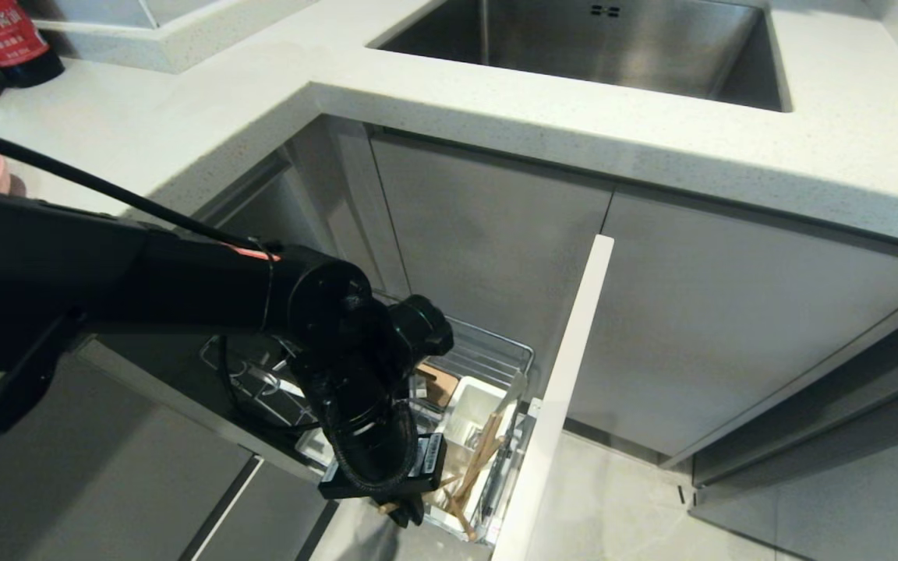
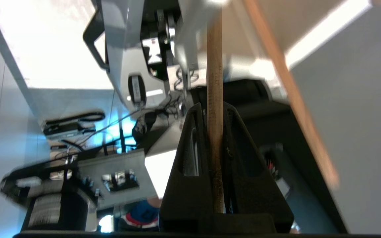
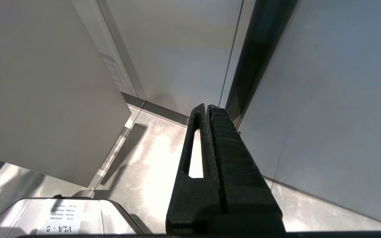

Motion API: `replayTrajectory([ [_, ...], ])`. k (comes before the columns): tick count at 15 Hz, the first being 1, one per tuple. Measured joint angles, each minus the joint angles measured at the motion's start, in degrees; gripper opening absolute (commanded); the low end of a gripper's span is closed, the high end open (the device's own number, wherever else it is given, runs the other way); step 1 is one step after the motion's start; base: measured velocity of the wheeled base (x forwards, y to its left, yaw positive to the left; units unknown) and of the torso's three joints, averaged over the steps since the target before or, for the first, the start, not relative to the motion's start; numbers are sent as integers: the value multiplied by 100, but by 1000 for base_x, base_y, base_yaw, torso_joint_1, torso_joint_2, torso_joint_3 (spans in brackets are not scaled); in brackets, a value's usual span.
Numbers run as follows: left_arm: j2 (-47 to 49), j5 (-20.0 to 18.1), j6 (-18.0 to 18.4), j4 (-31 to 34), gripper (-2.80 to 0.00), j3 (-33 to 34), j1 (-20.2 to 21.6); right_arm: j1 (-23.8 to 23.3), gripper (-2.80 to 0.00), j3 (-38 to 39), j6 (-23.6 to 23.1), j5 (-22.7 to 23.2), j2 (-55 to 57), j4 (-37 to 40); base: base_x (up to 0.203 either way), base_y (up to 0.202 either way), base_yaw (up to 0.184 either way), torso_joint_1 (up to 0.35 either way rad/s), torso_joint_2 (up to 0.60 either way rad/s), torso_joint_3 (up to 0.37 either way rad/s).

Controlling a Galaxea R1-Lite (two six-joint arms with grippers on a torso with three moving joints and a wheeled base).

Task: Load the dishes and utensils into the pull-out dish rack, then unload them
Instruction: Take the chopsticks out of the cupboard

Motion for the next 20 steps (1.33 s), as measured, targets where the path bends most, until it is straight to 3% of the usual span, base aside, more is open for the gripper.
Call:
replayTrajectory([
  [10,-1212,-19,8,1134,-280,-470,-179,0,-280,0,1,1,0,0,0,0,0,0,0,0],
  [17,-2437,-30,-10,2033,-280,-1203,-453,0,-280,0,2,0,0,2,0,0,0,0,0,0],
  [20,-3114,-15,-85,2050,-280,-1638,-527,0,-280,0,2,0,0,0,0,0,0,0,0,0],
])
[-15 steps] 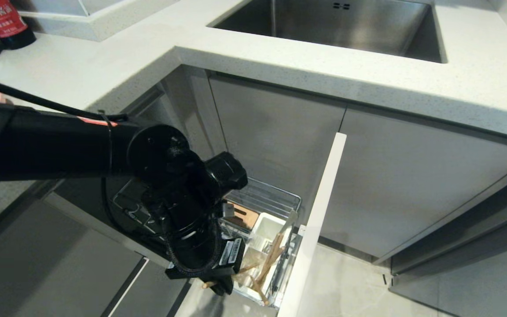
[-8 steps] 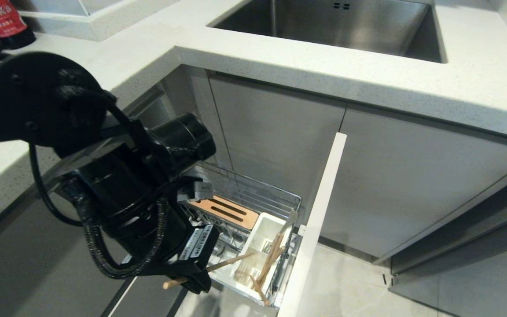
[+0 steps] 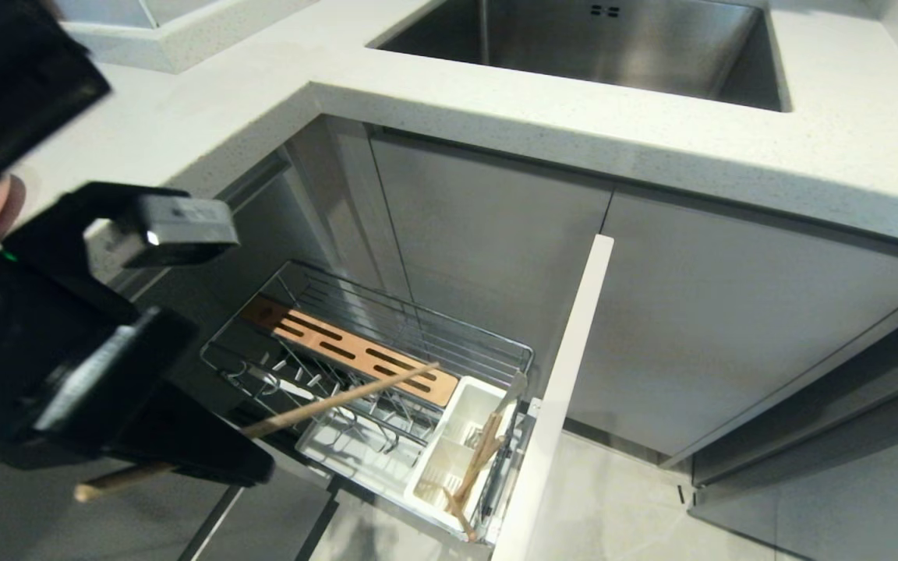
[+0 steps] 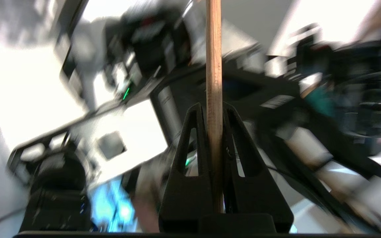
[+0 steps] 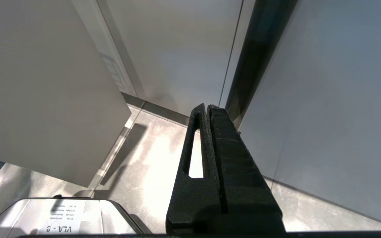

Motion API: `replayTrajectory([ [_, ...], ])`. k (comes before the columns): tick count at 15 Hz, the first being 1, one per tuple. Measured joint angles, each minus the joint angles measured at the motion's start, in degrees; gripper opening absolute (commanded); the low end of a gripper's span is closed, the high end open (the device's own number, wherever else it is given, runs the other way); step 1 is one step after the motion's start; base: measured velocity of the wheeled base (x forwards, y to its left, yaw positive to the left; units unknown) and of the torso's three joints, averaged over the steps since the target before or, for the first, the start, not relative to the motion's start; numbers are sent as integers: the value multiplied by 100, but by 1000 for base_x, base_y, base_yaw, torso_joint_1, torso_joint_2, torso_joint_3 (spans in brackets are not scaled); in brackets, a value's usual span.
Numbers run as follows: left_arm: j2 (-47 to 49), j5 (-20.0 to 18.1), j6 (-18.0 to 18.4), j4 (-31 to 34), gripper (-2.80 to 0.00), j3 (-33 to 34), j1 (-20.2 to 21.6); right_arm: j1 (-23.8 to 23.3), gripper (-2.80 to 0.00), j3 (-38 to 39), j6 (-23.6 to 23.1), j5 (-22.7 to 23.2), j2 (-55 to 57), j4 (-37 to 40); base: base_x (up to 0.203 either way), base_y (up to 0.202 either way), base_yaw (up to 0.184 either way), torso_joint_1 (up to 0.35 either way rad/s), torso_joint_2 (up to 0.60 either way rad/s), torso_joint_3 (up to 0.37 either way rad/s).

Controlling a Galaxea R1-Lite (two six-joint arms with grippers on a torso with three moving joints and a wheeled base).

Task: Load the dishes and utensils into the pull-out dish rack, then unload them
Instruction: Take the chopsticks out of the cupboard

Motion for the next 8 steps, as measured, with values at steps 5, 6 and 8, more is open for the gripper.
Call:
replayTrajectory([
  [5,-1130,418,-61,-720,-280,-319,95,0,-280,0,-2,0,0,2,0,0,0,0,0,0],
  [6,-1326,503,-50,-938,-280,-332,226,0,-280,0,-1,0,0,2,0,0,0,0,0,0],
  [8,-1643,563,8,-1333,-280,-341,639,0,-280,0,-1,0,0,2,0,0,0,0,0,0],
])
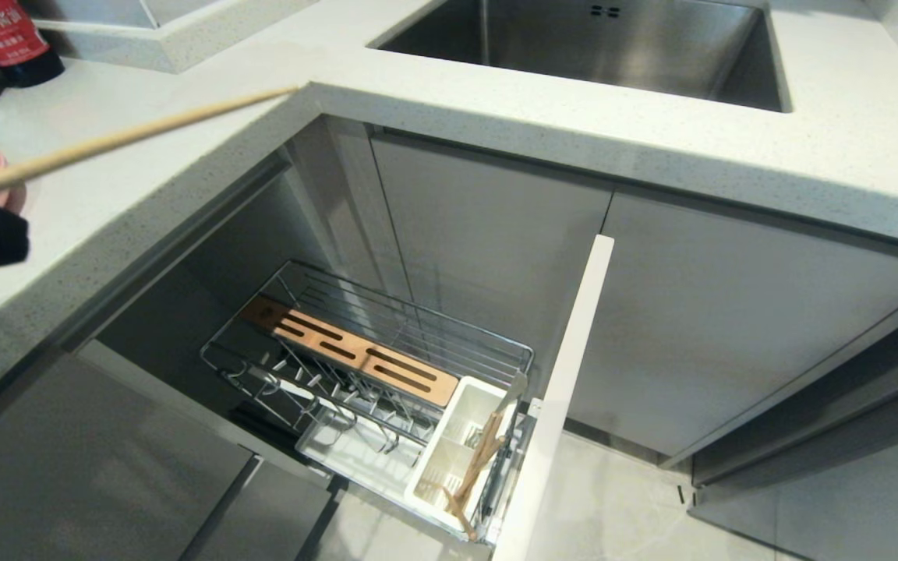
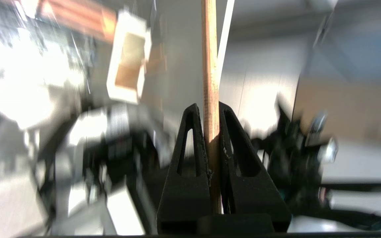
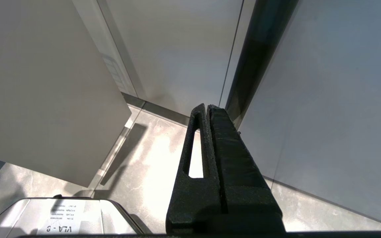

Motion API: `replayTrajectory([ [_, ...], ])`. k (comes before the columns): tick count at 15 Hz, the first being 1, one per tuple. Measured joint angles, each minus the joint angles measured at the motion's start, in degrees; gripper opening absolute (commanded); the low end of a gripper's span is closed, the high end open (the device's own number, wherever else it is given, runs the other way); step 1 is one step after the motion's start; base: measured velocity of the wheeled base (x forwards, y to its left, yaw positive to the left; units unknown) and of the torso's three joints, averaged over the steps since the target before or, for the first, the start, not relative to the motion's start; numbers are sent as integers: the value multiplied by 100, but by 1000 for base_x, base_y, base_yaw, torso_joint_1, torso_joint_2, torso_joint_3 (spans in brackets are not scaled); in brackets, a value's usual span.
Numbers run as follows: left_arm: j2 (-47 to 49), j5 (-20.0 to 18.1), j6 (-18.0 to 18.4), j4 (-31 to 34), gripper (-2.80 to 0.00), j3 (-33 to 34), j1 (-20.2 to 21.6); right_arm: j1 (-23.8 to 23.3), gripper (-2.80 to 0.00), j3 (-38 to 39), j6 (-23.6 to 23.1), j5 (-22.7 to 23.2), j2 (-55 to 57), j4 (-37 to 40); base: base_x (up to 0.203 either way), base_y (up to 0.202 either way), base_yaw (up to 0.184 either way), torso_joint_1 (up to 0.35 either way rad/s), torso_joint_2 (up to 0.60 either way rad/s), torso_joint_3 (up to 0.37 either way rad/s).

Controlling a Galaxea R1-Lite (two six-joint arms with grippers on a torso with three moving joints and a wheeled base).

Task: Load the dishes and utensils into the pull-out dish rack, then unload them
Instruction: Take the chopsticks out of the cupboard

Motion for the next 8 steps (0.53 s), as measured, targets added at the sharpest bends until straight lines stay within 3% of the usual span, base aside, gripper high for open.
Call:
replayTrajectory([
  [6,-515,46,566,-682,-280,0,2035,0,-280,0,1,0,0,-2,0,0,0,0,0,0],
  [8,-542,306,903,-698,-280,14,2785,0,-280,0,-2,0,0,-2,0,0,0,0,0,0],
])
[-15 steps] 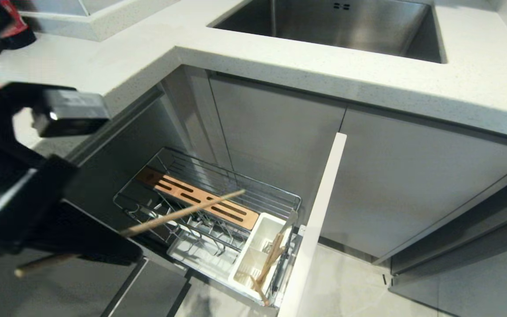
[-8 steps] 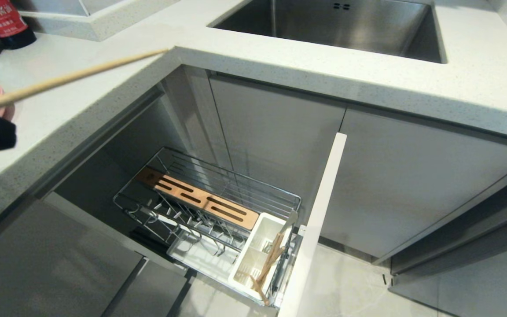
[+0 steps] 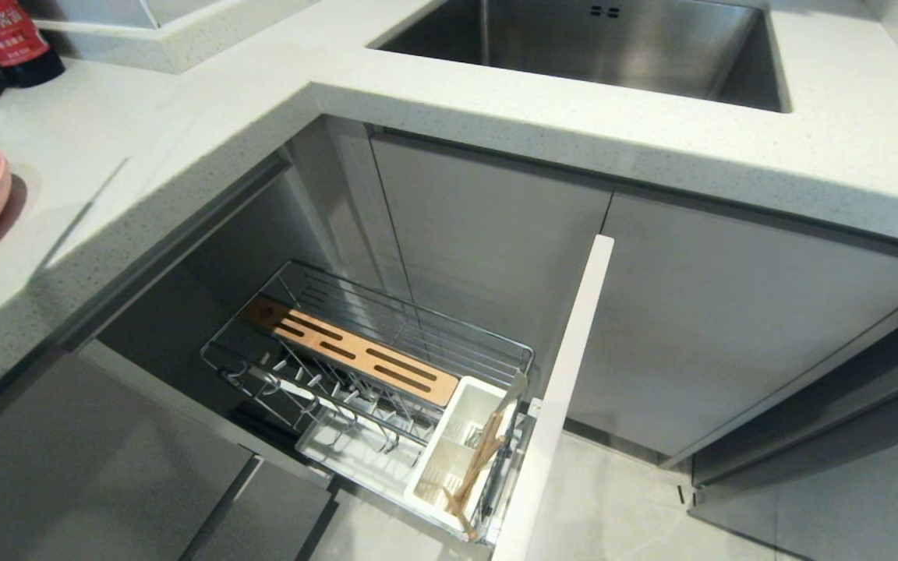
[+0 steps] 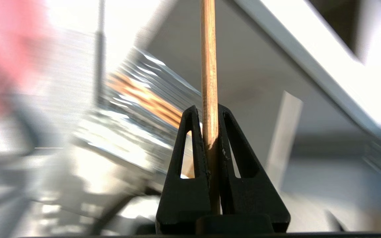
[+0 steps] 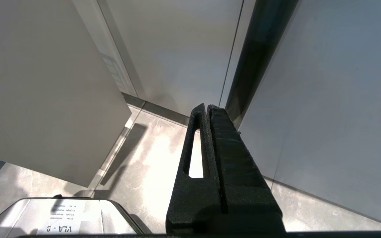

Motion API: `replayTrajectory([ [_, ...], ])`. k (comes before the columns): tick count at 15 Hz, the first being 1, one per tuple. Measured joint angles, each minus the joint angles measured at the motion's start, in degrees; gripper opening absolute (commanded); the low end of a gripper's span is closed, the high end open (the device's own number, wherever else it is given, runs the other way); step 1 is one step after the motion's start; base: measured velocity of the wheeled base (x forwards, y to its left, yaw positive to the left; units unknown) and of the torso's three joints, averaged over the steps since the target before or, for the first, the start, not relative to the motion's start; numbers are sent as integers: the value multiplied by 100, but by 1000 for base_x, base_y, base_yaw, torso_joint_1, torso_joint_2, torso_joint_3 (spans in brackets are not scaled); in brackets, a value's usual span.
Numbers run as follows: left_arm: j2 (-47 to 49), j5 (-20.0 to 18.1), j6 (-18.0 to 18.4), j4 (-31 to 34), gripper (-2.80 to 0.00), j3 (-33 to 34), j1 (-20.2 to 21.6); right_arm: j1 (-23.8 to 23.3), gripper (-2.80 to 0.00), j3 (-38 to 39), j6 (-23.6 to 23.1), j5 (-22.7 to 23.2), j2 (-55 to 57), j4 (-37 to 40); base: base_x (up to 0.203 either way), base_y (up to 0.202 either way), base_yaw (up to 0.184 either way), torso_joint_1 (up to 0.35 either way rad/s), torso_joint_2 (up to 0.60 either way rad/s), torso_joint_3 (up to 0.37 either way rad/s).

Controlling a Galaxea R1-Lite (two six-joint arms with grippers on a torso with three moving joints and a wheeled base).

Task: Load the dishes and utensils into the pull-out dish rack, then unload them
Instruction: Take the chopsticks out of the cupboard, then close the cupboard

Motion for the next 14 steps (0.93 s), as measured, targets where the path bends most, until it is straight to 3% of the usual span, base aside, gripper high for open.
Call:
replayTrajectory([
  [2,77,643,325,13,-280,58,525,0,-280,0,2,0,0,0,0,0,0,0,0,0],
  [6,398,1979,653,91,-280,270,961,0,-280,0,2,0,0,0,0,0,0,0,0,0],
  [14,861,2146,826,113,-280,430,1200,0,-280,0,2,0,0,0,0,0,0,0,0,0],
])
